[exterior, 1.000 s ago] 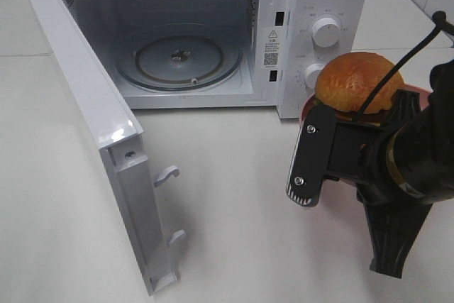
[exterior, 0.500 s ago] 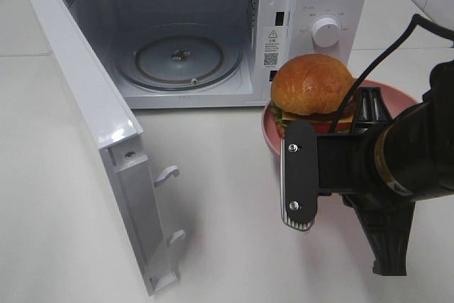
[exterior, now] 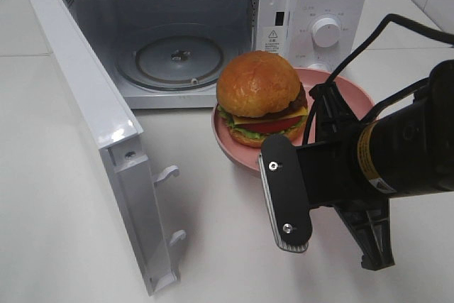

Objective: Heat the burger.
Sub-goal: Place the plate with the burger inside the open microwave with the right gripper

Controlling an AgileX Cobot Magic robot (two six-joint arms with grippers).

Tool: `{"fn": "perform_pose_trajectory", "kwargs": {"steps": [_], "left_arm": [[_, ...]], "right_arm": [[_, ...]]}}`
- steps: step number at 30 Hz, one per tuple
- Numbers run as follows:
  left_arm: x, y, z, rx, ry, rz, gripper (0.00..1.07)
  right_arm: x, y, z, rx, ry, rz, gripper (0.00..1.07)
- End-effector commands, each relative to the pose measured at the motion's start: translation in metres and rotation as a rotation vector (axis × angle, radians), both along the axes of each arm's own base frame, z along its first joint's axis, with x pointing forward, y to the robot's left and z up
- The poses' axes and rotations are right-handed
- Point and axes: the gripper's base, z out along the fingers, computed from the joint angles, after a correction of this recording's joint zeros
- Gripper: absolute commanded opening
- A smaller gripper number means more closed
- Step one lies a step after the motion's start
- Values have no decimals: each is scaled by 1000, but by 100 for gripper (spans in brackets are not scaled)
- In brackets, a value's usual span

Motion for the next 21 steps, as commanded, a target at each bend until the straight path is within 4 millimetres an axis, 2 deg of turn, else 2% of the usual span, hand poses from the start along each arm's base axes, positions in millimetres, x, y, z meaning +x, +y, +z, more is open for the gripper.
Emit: {"fn": "perform_pose_trajectory", "kwargs": {"steps": [1,12,21], "left_arm": [[-2,0,0,-3,-12,-6,100],[-2,0,0,-3,-12,-6,100],[-2,0,0,-3,-12,-6,100]], "right_arm": [[1,8,6,35,-54,121,0],[3,15,7,52,-86,257,0],[13,5,6,41,-65,294,0]]}}
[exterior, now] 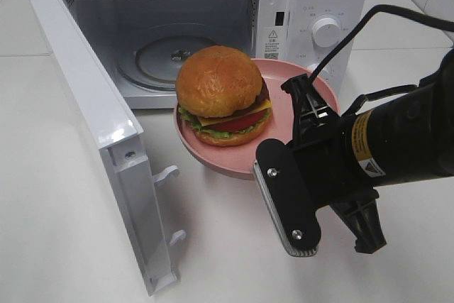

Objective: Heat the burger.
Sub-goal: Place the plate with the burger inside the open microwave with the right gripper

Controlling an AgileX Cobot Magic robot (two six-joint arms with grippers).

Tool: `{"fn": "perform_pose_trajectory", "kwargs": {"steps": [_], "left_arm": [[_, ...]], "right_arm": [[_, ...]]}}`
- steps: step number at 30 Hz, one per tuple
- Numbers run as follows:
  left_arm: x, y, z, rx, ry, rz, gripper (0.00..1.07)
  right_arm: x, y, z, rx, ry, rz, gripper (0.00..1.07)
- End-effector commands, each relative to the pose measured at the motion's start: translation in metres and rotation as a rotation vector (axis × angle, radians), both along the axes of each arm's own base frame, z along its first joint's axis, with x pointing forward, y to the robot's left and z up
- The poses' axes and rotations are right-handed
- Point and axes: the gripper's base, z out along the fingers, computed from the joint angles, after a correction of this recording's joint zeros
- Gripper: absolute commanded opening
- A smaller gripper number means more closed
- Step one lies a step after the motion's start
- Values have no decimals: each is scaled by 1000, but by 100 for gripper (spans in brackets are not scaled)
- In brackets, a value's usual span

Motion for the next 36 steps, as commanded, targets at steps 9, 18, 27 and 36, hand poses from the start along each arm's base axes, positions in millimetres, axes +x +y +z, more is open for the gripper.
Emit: {"fn": "perform_pose_trajectory", "kwargs": {"steps": [9,18,27,36], "left_arm": [[-2,0,0,-3,-12,-6,100],[-2,0,0,-3,-12,-6,100],[-2,0,0,-3,-12,-6,100],[-2,0,0,-3,-12,-6,100]], "right_arm": [[13,-8,4,57,-9,81,0],[19,-13,5,76,-9,130,0],[25,-21,6,103,-7,130,0],[31,-22,6,119,-35,135,0]]}}
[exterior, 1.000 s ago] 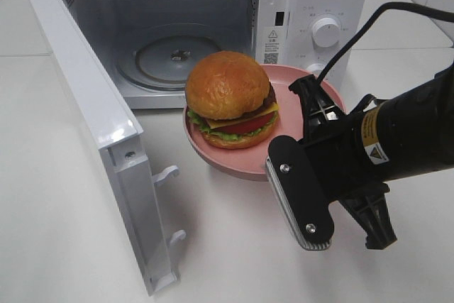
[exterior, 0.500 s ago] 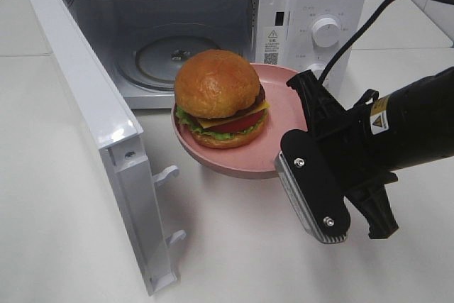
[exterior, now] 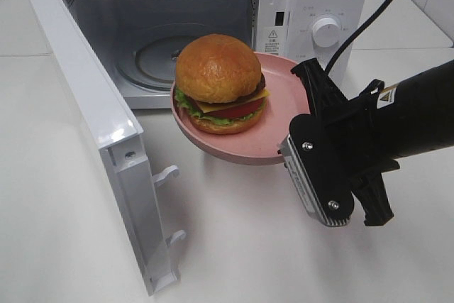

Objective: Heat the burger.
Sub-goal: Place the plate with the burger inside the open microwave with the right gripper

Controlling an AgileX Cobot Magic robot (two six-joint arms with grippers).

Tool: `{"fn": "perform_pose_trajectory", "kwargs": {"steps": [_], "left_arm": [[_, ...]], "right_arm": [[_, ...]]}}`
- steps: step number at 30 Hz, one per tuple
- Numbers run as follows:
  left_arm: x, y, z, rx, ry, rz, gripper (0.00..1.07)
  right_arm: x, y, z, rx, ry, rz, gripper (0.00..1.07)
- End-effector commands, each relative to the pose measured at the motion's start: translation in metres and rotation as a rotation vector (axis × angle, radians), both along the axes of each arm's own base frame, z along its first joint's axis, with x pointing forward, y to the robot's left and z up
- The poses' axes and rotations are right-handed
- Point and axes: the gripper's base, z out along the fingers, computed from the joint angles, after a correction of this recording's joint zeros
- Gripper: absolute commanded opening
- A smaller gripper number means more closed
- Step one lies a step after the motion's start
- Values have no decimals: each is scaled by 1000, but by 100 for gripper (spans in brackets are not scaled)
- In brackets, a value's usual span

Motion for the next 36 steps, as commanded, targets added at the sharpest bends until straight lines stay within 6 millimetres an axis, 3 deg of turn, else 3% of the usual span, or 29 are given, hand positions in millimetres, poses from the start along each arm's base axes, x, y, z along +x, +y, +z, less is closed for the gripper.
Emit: {"fn": "perform_pose_trajectory", "kwargs": {"steps": [1,15,21,36], "left_arm": [[-2,0,0,-3,-12,-6,100],[-2,0,0,-3,-12,-6,100],[-2,0,0,-3,-12,-6,100],[-2,0,0,-3,-12,-6,100]], "right_arm": [[9,0,5,17,-98,-8,0],[11,2,0,-2,-102,4,0],[5,12,-1,0,-105,47,0],[17,35,-3,-1,-98,86,0]]}}
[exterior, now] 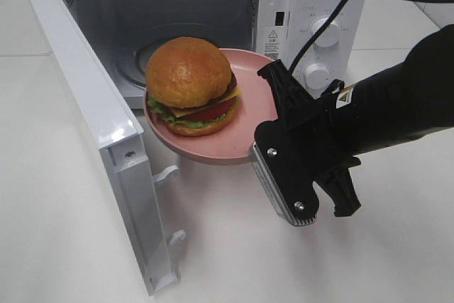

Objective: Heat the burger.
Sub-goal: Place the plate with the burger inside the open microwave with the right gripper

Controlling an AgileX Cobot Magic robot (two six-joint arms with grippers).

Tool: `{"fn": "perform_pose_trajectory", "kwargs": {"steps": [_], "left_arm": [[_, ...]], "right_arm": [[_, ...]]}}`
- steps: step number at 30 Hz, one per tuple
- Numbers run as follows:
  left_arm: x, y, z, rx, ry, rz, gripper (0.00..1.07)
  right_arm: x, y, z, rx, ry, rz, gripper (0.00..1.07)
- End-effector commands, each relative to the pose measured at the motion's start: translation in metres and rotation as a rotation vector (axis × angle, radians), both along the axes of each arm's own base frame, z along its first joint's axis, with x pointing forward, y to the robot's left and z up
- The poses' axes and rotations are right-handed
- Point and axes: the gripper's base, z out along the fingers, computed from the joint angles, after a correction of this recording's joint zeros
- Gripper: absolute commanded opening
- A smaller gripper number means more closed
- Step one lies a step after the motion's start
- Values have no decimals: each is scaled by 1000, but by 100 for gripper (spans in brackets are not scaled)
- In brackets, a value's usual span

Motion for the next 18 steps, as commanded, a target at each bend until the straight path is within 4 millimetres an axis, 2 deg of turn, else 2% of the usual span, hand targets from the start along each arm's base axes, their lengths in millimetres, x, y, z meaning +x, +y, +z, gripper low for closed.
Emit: {"fn": "perform_pose_trajectory", "kwargs": {"steps": [1,18], "left_arm": [[-2,0,0,-3,-12,-6,100],[-2,0,0,-3,-12,-6,100]], "right_arm": [[8,14,5,29,-49,10,0],[40,40,3,41,-60,8,0]]}}
